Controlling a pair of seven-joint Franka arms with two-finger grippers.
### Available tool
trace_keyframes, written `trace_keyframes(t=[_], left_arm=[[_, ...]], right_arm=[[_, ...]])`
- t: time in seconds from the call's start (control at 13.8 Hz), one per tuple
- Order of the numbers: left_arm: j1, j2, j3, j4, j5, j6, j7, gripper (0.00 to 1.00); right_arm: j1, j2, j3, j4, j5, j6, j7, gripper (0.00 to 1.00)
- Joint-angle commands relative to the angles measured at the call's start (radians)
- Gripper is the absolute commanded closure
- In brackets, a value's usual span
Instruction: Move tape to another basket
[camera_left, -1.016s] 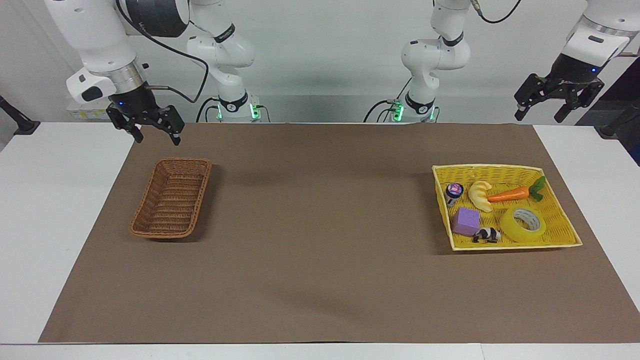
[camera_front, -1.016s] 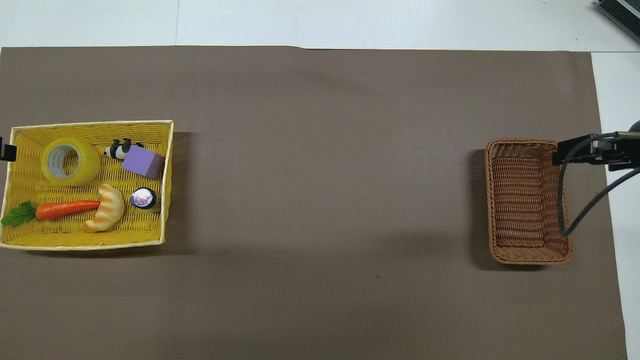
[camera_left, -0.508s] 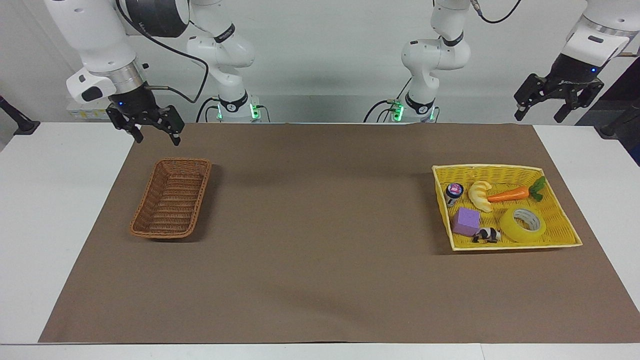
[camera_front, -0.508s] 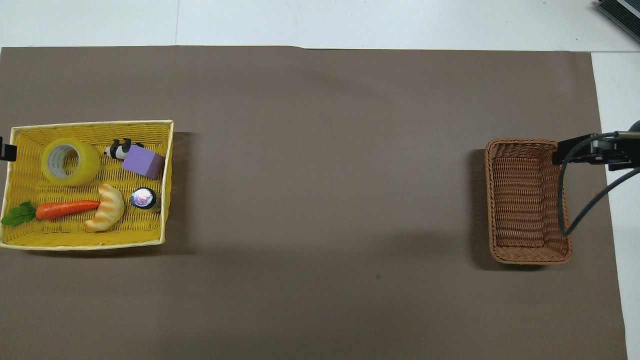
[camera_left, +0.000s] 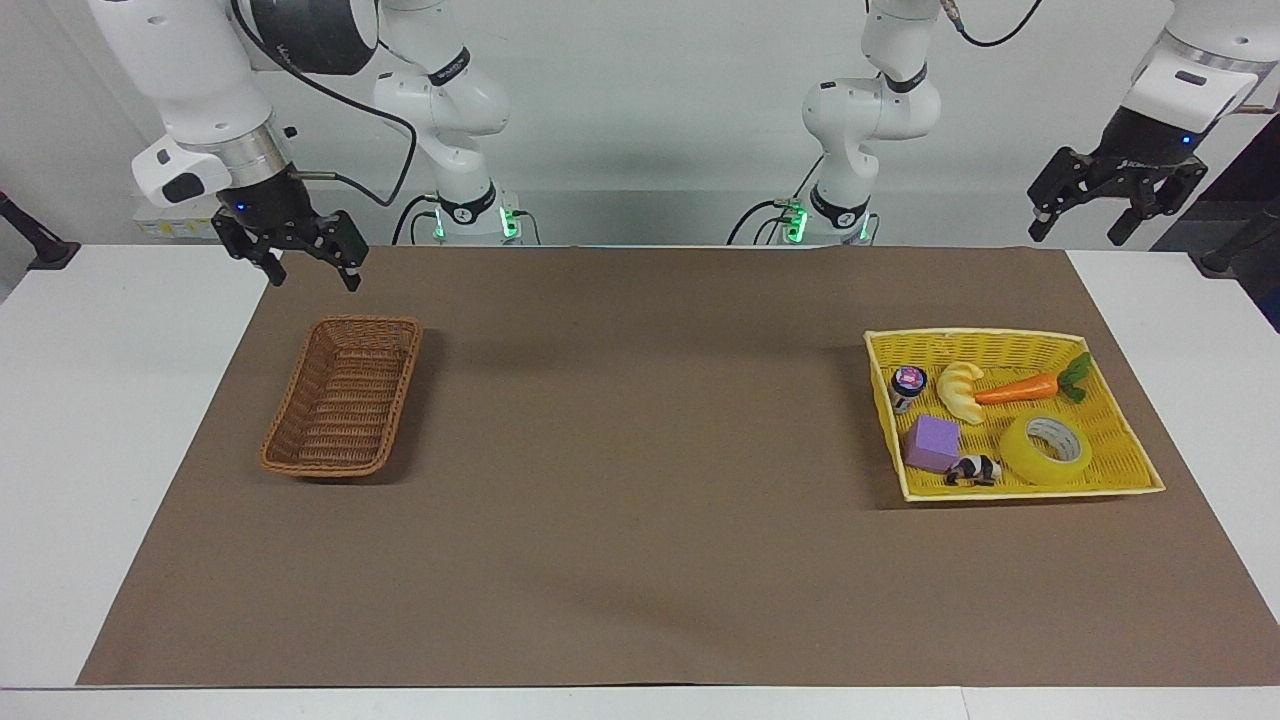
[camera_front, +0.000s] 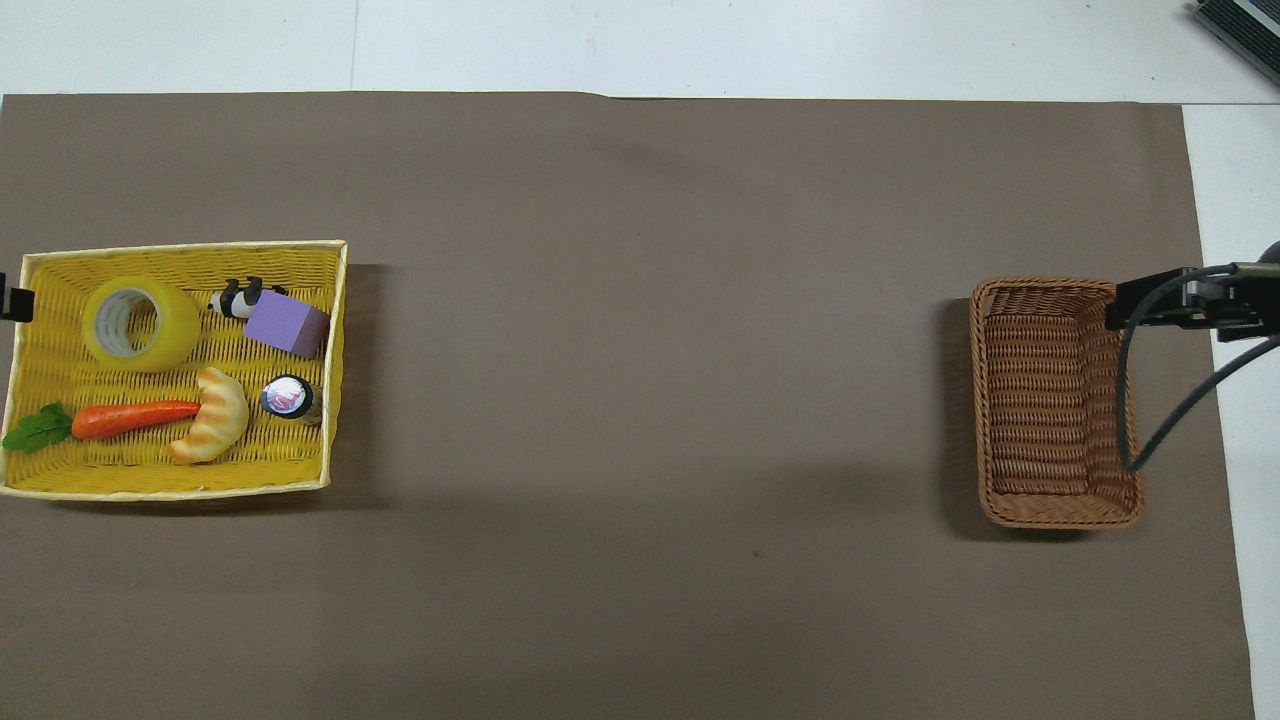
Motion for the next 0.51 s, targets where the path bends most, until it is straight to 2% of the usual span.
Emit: trace_keyframes(t=[0.0, 0.29, 0.44], left_arm=[[-0.001, -0.025, 0.005, -0.072, 0.014, 0.08, 0.011, 0.0], [0.01, -0.025, 0.019, -0.183, 0.014, 0.2, 0.066, 0.0], [0.06, -0.015, 0.019, -0.254, 0.014, 0.281, 0.107, 0.0]], right_arm=[[-0.005, -0.008, 0.0, -0.004, 0.009, -0.001, -0.014, 0.0], [-0.011, -0.01, -0.001, -0.005, 0.003, -0.009, -0.014, 0.0], [-0.011, -0.011, -0.001, -0.007, 0.003, -0.015, -0.014, 0.0]])
